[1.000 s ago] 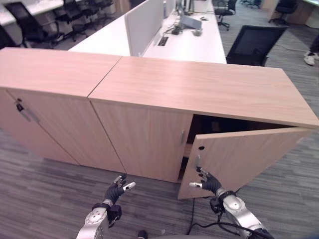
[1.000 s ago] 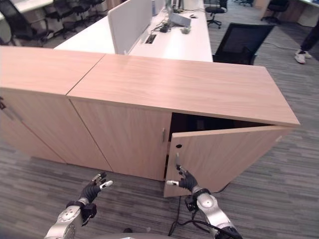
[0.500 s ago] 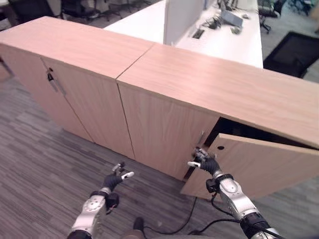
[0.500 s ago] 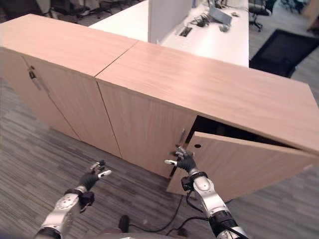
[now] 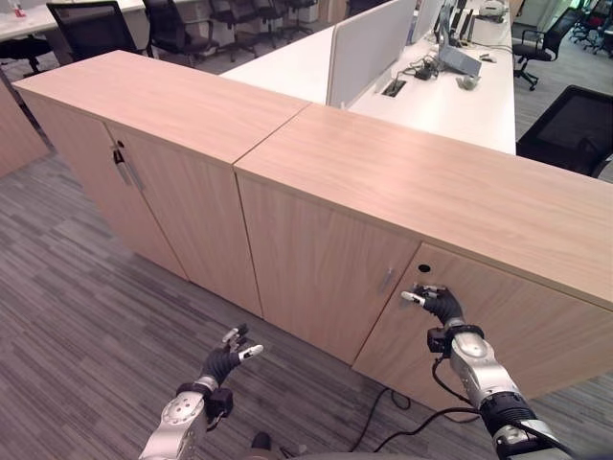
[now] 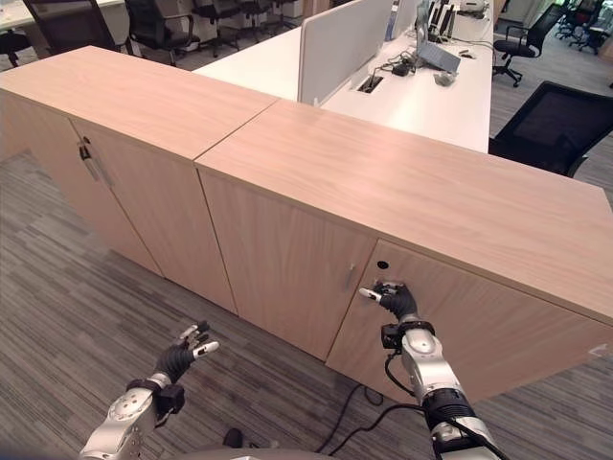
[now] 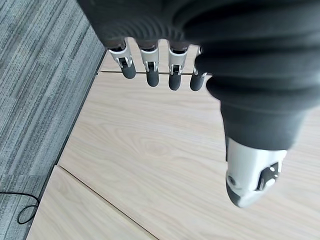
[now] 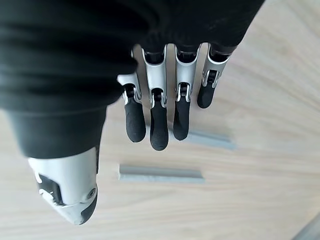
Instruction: Put the empty folder in the office cabinet
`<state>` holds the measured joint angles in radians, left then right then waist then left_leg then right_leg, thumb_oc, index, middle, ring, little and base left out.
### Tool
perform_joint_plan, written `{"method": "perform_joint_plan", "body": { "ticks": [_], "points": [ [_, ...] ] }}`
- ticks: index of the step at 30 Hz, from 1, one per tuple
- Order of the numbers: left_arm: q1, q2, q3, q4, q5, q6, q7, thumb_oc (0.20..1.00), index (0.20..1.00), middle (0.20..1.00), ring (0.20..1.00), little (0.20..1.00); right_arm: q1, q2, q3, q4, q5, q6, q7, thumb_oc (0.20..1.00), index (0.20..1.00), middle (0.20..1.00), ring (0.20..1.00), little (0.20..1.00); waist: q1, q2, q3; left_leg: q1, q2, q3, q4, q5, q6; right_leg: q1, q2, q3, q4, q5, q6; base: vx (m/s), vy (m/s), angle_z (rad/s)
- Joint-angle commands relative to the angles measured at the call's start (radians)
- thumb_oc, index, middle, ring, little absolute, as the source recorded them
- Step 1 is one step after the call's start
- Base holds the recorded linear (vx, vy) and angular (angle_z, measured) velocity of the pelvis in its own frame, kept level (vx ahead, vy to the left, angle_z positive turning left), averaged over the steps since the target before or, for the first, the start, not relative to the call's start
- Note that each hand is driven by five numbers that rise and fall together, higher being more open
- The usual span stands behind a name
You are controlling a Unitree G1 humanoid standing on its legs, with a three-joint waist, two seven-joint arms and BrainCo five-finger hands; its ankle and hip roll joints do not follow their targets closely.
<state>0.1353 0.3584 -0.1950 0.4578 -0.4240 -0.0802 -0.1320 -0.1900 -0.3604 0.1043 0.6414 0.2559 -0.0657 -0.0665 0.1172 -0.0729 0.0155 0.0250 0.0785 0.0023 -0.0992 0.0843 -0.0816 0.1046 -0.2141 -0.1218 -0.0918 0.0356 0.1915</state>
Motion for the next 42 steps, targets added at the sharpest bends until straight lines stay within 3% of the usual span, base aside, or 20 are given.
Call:
{"method": "perform_joint_plan", "body": {
  "ticks": [1,12,20,27,36,39,42],
  "points": [
    [-0.034,-0.005,0.007,0.006,-0.002,-0.035,-0.013,1.0,1.0,1.0,1.0,1.0,-0.057,-0.078,-0.056,0.022,0.019,-0.052,-0.017,1.0,1.0,1.0,1.0,1.0,0.027,0.015,-0.022,0.06,-0.001,0.04,0.024,-0.139,-0.009,-0.004,0.009,-0.11,0.063,-0.033,0.034,0.0,0.0,0.0],
    [-0.024,-0.015,0.005,0.006,-0.001,-0.033,-0.011,1.0,1.0,1.0,1.0,1.0,-0.051,-0.083,-0.057,0.021,0.017,-0.051,-0.012,1.0,1.0,1.0,1.0,1.0,0.014,0.027,-0.023,0.07,0.0,0.045,0.022,-0.14,-0.011,0.001,0.009,-0.114,0.066,-0.034,0.029,0.0,0.0,0.0],
    [-0.022,-0.042,0.023,0.011,0.007,-0.033,0.001,1.0,1.0,1.0,1.0,1.0,0.035,-0.006,-0.05,-0.106,0.005,-0.059,-0.002,1.0,1.0,1.0,1.0,1.0,-0.007,0.034,-0.023,0.075,-0.003,0.065,0.022,-0.144,-0.008,-0.007,0.008,-0.108,0.07,-0.028,0.031,0.0,0.016,-0.02],
    [-0.025,-0.06,0.052,0.018,0.023,-0.035,0.016,1.0,1.0,1.0,1.0,1.0,0.176,0.043,-0.024,-0.197,-0.061,-0.052,0.042,1.0,1.0,1.0,1.0,1.0,-0.045,0.036,-0.015,0.075,-0.008,0.094,0.024,-0.149,-0.002,-0.033,-0.001,-0.081,0.081,-0.016,0.038,-0.02,0.042,-0.15],
    [-0.042,-0.057,0.047,0.02,0.045,-0.036,0.021,1.0,1.0,1.0,1.0,1.0,0.247,0.065,0.025,-0.143,-0.119,-0.031,0.077,1.0,1.0,1.0,1.0,1.0,-0.105,0.034,0.017,0.075,-0.021,0.166,0.029,-0.153,0.019,-0.117,-0.01,0.017,0.126,0.031,0.06,-0.05,0.056,-0.34],
    [-0.063,-0.046,0.041,0.021,0.047,-0.039,0.031,1.0,1.0,1.0,1.0,1.0,0.227,0.073,0.039,-0.139,-0.11,-0.031,0.076,1.0,1.0,1.0,1.0,1.0,-0.12,0.043,0.046,0.065,-0.01,0.203,0.032,-0.147,0.033,-0.181,0.005,0.05,0.204,0.015,0.057,-0.15,0.046,-0.48],
    [-0.081,-0.037,0.037,0.029,0.056,-0.047,0.029,1.0,1.0,1.0,1.0,1.0,0.23,0.073,0.053,-0.139,-0.101,-0.04,0.079,1.0,1.0,1.0,1.0,1.0,-0.114,0.052,0.045,0.039,-0.006,0.24,0.054,-0.139,0.04,-0.158,0.04,0.062,0.243,-0.057,0.038,-0.11,0.048,-1.02]
  ]
}}
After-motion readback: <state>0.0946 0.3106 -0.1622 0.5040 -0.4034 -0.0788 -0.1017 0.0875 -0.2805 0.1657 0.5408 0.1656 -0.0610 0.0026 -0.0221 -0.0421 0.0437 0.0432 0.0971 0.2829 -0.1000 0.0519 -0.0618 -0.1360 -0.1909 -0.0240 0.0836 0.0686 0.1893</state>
